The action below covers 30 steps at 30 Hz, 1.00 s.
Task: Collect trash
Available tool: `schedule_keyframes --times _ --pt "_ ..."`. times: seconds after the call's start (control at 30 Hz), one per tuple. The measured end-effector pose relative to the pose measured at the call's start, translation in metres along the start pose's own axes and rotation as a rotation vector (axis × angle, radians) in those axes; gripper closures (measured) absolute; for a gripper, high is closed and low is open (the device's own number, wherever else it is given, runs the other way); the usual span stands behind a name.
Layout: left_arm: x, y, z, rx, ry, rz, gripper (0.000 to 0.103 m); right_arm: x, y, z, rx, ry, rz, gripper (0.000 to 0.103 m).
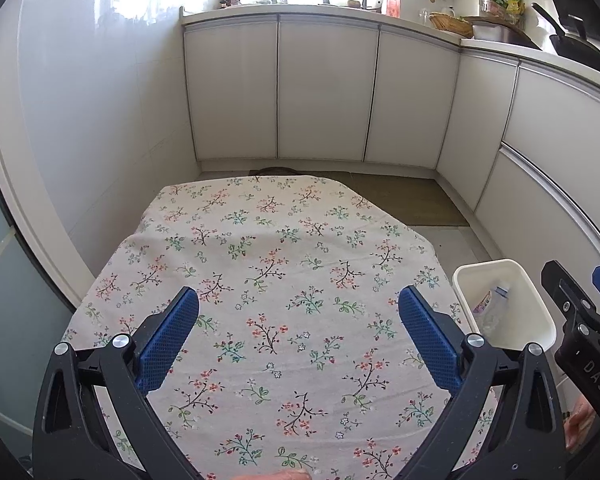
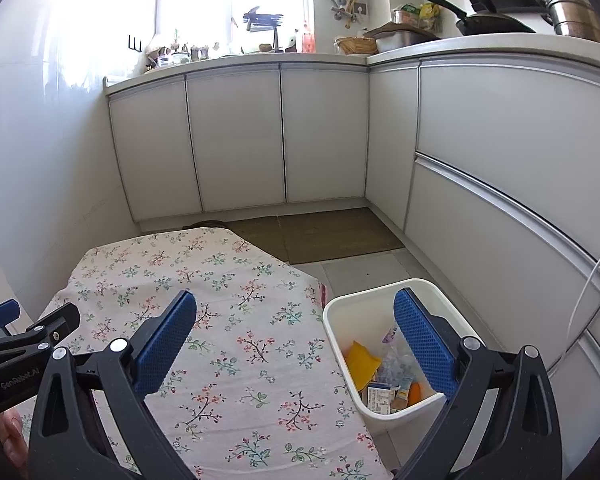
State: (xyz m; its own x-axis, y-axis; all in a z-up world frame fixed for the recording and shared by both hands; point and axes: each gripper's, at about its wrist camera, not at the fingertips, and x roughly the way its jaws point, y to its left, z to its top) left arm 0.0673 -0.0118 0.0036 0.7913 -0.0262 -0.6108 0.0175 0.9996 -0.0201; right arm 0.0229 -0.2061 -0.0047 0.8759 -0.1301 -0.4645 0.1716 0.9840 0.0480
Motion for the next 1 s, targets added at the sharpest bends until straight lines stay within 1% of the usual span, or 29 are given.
schedule_keyframes --times 0.17,0.27,0.33,0.4,0.53,0.67,0.7,0.77,0.8,0.9,1.0 --pt "-0.0010 -0.0014 -0.0003 0.005 -0.011 -0.006 0.008 0.0020 0.0019 -0.0008 -0.009 0.003 -0.009 0.007" --pt "-0.0020 -0.0009 -0.0006 0.001 -0.020 -0.035 0.012 0.0024 0.0016 -0.0006 -0.008 0.002 -0.010 0.007" --pt "-0.0024 -0.0029 -0.0011 0.015 -0.026 -0.039 0.016 0.0028 0.0015 -0.0003 -0.008 0.003 -0.009 0.007" --pt "-0.0017 -0.0043 -0.0015 0.023 -0.026 -0.048 0.019 0.0027 0.0014 -0.0001 -0.008 0.004 -0.009 0.007" --pt "-0.0030 -0.0058 -0.0016 0.028 -0.033 -0.057 0.022 0.0032 0.0013 -0.0009 -0.005 0.005 -0.010 0.007" --pt "-0.0038 -0.0057 -0.0016 0.029 -0.040 -0.061 0.024 0.0035 0.0010 -0.0014 -0.002 0.005 -0.010 0.007" --pt "-0.0039 -0.0055 -0.0017 0.026 -0.040 -0.061 0.023 0.0034 0.0009 -0.0017 -0.002 0.005 -0.011 0.007" --pt "-0.0039 -0.0042 -0.0012 0.014 -0.038 -0.057 0.017 0.0032 0.0014 -0.0018 -0.004 0.005 -0.010 0.007" --pt "-0.0038 -0.0036 -0.0007 0.009 -0.034 -0.051 0.012 0.0031 0.0017 -0.0019 -0.005 0.004 -0.010 0.007" --pt "-0.0043 -0.0027 0.0006 0.003 -0.031 -0.031 0.007 0.0033 0.0024 -0.0021 -0.008 0.005 -0.011 0.007" --pt "-0.0056 -0.0031 0.0003 0.006 -0.036 -0.031 0.007 0.0035 0.0021 -0.0018 -0.009 0.006 -0.011 0.007"
